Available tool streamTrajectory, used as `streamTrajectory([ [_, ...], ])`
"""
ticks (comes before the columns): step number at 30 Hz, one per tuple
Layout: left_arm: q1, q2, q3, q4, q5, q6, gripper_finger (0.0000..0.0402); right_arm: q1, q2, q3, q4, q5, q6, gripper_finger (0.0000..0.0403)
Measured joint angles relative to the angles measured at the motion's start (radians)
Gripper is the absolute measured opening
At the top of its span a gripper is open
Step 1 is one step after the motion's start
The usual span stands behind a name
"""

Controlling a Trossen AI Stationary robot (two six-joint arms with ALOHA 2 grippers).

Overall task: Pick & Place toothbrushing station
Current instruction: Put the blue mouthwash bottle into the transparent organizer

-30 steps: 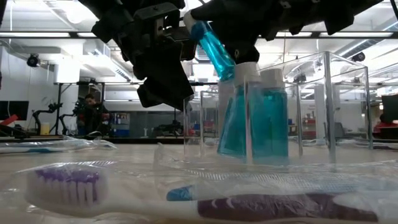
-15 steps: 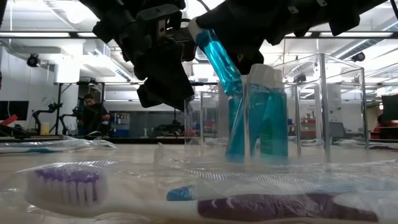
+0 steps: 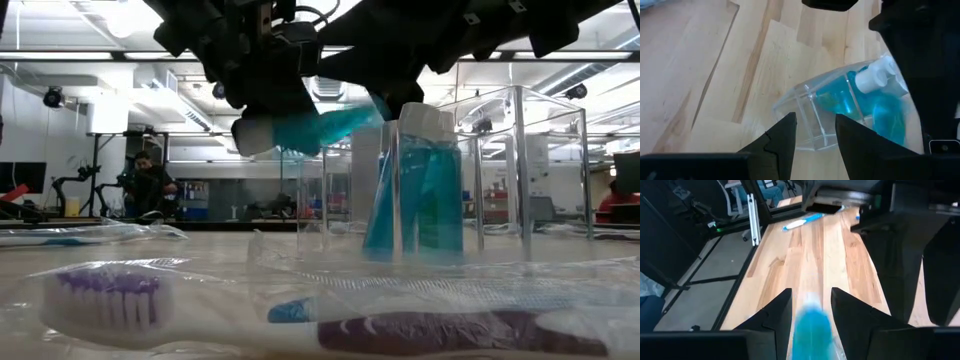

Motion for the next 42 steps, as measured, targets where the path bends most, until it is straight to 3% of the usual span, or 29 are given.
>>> streamTrajectory([
  [17, 0.000, -0.006, -0.001, -0.016, 0.019, -0.009, 0.0142, -0.013, 0.000, 0.000, -0.034, 0.001, -0.006, 0.0095],
  [27, -0.003, -0.126, -0.001, -0.275, -0.041, -0.009, 0.0142, -0.057, -0.053, 0.000, -0.150, 0.007, -0.008, 0.0095],
  [33, -0.031, -0.227, -0.001, -0.300, -0.049, -0.227, 0.0142, -0.071, -0.184, 0.000, -0.370, 0.171, -0.011, 0.0095],
  [37, -0.064, -0.282, -0.001, -0.387, -0.126, -0.427, 0.0142, -0.071, -0.293, 0.000, -0.517, 0.298, -0.021, 0.0095],
  [42, -0.066, -0.332, -0.002, -0.400, -0.143, -0.450, 0.0142, -0.071, -0.437, 0.000, -0.590, 0.377, -0.107, 0.0095],
])
